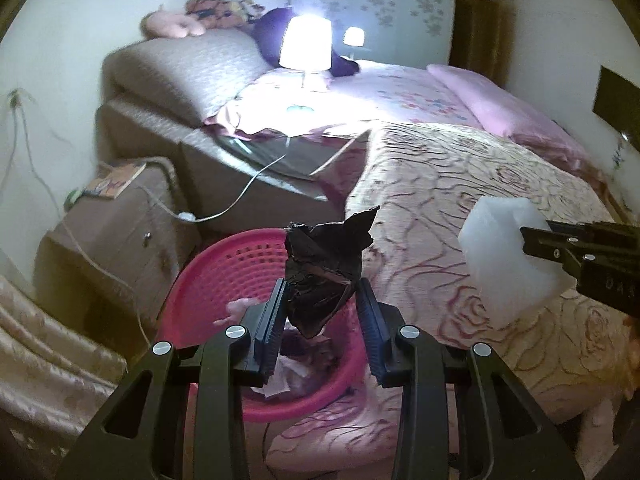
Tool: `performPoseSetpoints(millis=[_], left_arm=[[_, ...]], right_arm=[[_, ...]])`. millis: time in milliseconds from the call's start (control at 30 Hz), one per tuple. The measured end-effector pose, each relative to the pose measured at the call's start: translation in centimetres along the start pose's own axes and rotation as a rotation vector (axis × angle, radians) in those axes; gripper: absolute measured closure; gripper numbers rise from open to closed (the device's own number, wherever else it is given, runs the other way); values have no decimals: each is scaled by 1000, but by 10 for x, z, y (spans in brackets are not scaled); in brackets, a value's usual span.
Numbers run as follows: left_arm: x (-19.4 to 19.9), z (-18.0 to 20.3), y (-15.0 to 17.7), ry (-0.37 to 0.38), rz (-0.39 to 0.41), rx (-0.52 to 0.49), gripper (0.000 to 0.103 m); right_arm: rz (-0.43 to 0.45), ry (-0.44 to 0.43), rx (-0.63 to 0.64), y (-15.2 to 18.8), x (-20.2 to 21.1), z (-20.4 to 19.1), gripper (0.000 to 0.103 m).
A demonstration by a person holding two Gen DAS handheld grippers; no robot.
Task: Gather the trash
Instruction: 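Carry the wrapper and foam block over the pink wastebasket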
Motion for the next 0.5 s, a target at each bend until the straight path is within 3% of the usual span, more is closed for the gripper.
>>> performPoseSetpoints(millis=[500], left_arm=[[-14,-51,13,-41,-35,135,69]], right_arm=[[-9,-59,10,-24,-25,-59,77]])
Point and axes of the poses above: each gripper's, at about its wrist camera, not at the fingertips, and x roughly against the way its jaws point, z to its right, y to its underside, the point moved 8 cm from there along -x, roughly the way its jaws point, and after that the axes turned 9 degrees about y, right-handed, at the moved point
